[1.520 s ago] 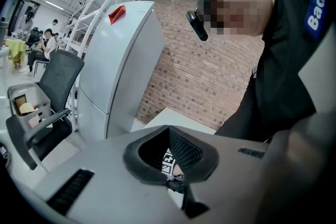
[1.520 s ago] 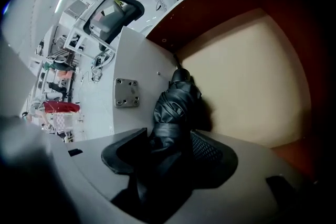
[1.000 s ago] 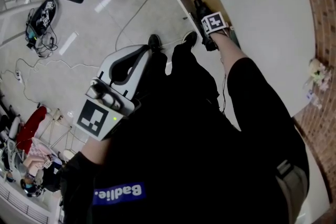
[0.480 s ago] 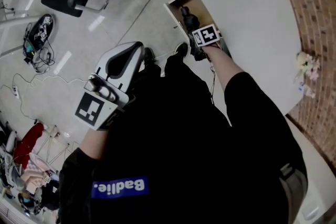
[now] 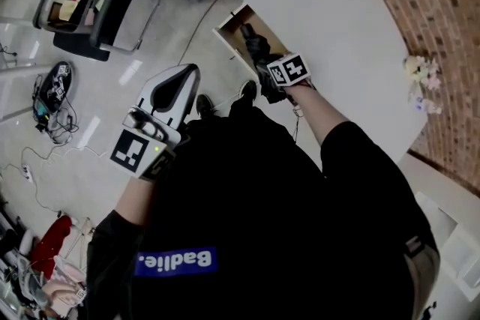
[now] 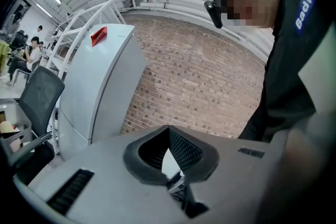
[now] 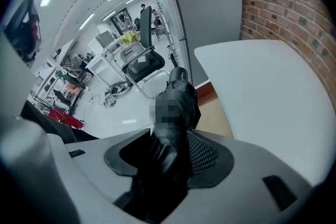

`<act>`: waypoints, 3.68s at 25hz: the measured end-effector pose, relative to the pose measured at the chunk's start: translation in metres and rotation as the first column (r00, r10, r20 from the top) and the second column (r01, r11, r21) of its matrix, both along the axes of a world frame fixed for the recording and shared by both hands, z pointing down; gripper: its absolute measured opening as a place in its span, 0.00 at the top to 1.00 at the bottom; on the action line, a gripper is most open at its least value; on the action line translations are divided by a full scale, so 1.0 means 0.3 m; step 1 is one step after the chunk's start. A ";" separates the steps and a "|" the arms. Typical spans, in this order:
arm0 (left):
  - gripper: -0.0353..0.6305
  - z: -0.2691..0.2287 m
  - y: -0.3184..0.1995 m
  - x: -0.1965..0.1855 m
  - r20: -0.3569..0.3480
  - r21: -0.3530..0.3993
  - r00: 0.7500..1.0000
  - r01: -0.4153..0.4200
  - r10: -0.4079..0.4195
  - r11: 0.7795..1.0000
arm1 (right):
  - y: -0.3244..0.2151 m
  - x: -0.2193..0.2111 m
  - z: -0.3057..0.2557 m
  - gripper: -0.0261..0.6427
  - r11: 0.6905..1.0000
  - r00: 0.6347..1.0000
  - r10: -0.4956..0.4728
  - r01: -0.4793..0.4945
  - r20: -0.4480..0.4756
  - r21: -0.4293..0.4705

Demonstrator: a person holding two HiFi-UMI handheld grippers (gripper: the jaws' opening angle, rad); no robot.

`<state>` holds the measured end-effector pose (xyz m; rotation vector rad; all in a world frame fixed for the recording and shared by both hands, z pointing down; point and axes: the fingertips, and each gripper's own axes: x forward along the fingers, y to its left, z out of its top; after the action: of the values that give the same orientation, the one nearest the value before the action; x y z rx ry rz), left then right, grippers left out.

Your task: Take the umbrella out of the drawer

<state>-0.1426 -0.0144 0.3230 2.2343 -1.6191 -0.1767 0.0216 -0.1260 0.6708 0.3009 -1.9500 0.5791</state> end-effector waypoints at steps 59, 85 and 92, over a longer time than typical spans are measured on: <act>0.95 -0.090 -0.194 0.422 0.103 0.032 0.959 -0.269 0.264 0.963 | -0.563 0.564 -0.197 0.56 0.872 0.910 0.410 -0.412 0.067 0.265; 0.95 -0.145 -0.130 0.501 0.086 0.118 0.880 -0.475 0.468 0.872 | -0.024 0.232 -0.820 0.80 0.900 0.802 0.248 -0.397 0.543 0.177; 0.94 -0.150 -0.109 0.508 0.095 0.121 0.860 -0.510 0.501 0.852 | 0.081 0.192 -0.929 0.84 0.905 0.762 0.218 -0.392 0.610 0.167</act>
<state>0.0098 -0.0472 0.2779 2.7124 -1.0088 -0.0831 0.0790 -0.1017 0.3919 0.7105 -2.6180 0.6516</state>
